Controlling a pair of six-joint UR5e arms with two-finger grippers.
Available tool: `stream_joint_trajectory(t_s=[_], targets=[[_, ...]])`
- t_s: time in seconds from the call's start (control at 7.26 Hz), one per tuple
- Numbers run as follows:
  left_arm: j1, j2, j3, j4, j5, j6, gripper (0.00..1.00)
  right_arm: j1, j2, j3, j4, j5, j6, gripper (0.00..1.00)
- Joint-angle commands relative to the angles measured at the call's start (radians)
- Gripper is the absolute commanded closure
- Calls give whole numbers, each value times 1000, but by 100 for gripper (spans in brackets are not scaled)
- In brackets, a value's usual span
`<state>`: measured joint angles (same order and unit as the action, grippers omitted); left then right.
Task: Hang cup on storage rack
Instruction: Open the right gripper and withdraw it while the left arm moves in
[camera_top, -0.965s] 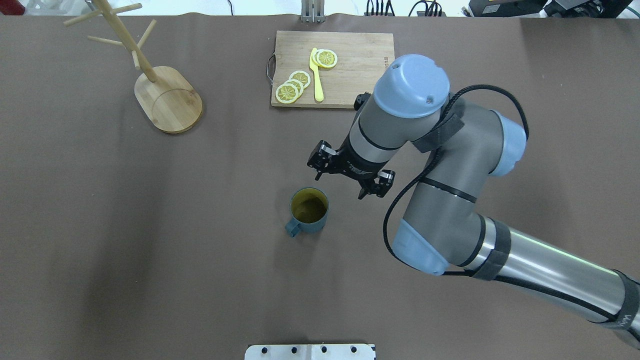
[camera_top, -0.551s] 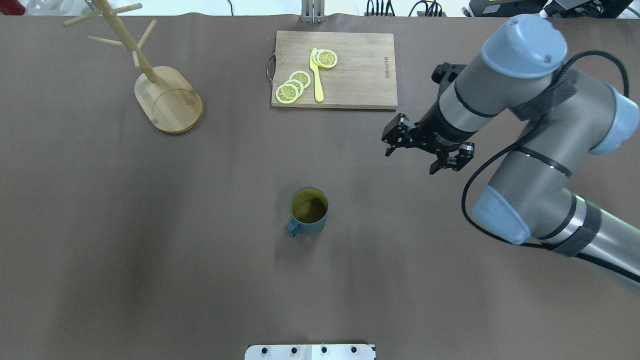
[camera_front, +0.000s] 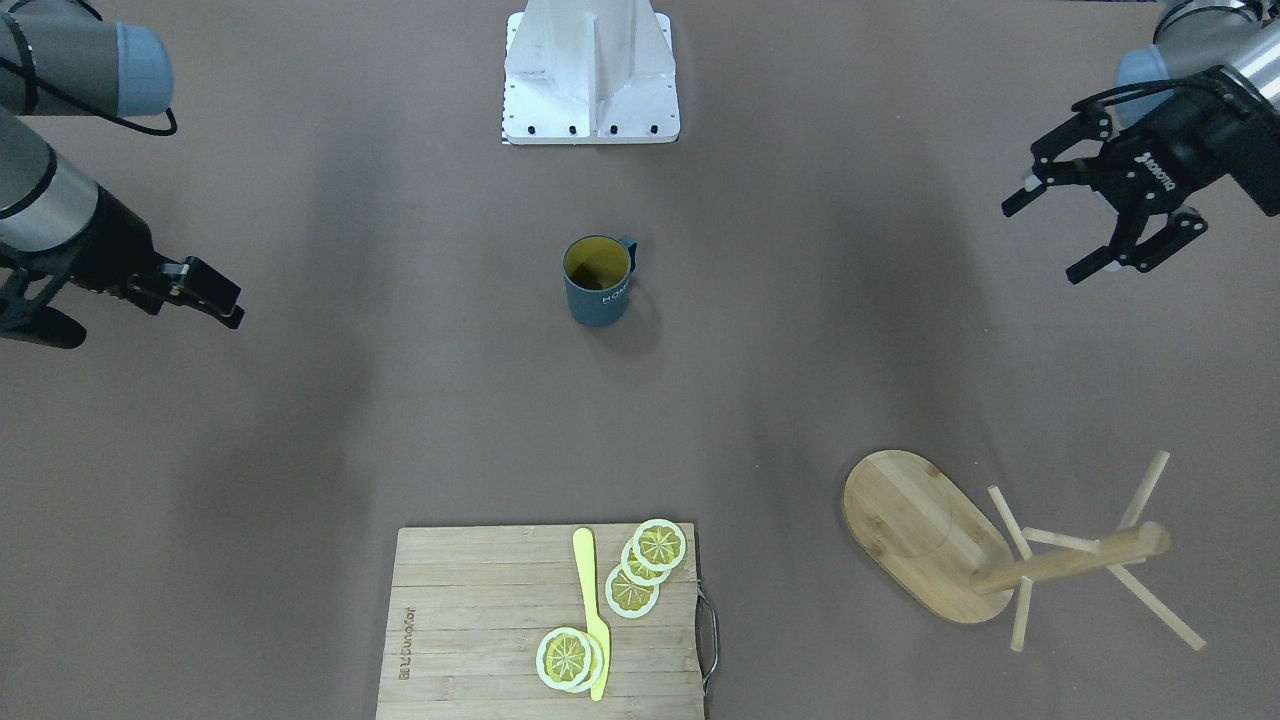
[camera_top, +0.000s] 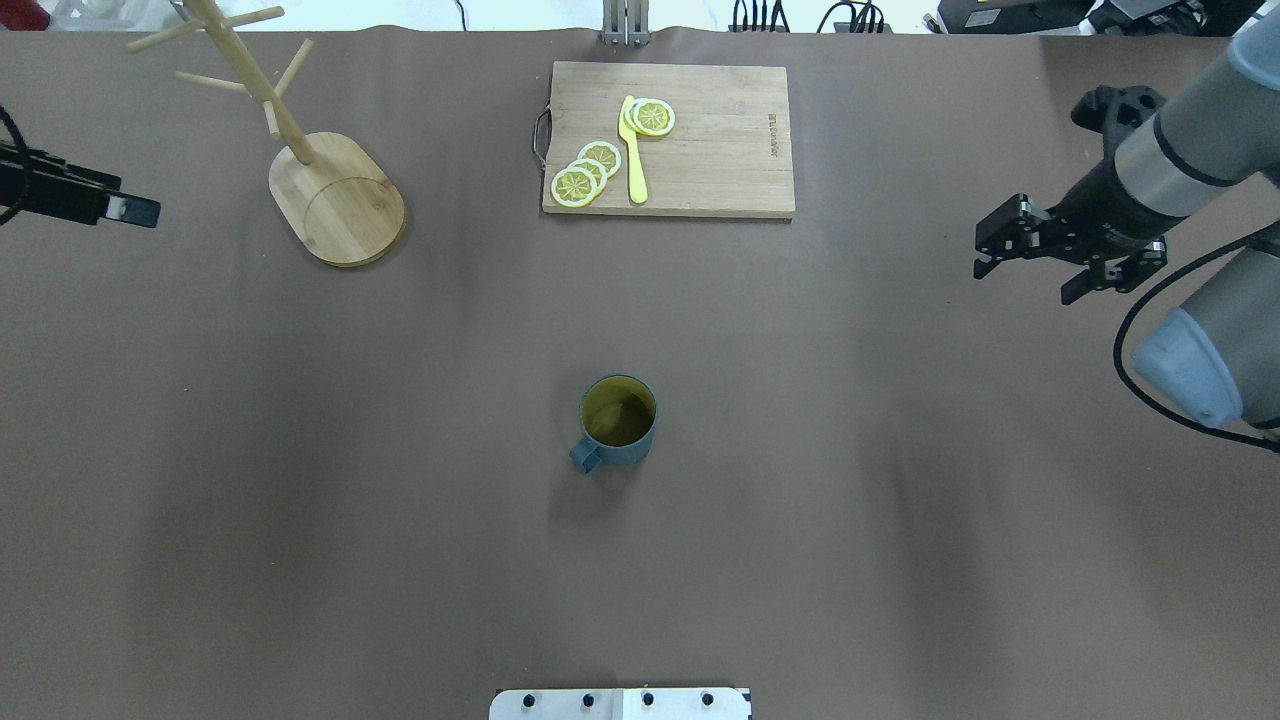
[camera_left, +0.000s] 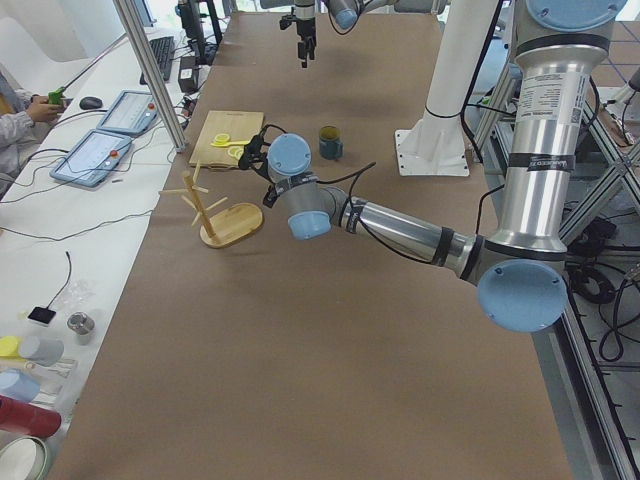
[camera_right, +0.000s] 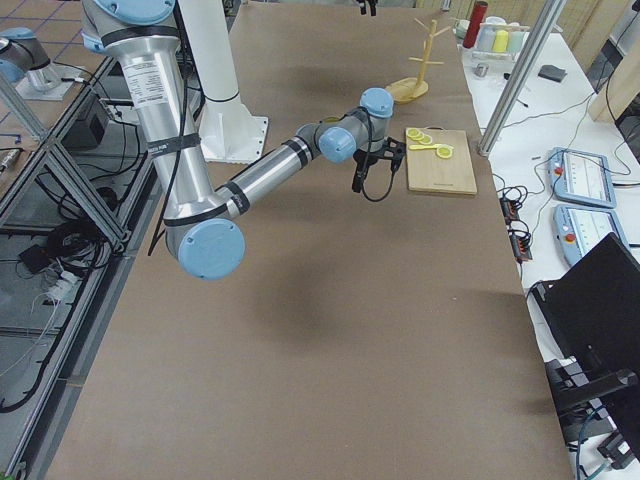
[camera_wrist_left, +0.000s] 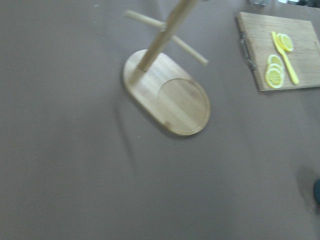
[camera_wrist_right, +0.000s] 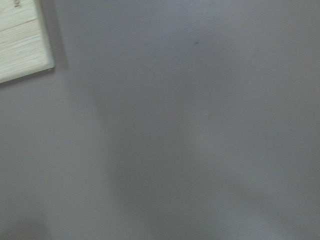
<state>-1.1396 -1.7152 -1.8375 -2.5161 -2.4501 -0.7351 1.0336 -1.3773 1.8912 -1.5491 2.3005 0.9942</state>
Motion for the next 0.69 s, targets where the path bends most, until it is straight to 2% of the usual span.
stream_joint_trajectory(t_s=[0.0, 0.14, 0.28, 0.55], targets=[[162, -34, -58, -6, 199, -17, 3, 90, -97, -10, -3, 0, -195, 0], [202, -55, -55, -4, 215, -36, 3, 133, -126, -45, -3, 0, -303, 0], [269, -78, -55, -3, 286, -53, 3, 185, -144, -90, -3, 2, -424, 0], [445, -96, -58, -3, 524, -52, 3, 297, -143, -209, -2, 2, -643, 0]])
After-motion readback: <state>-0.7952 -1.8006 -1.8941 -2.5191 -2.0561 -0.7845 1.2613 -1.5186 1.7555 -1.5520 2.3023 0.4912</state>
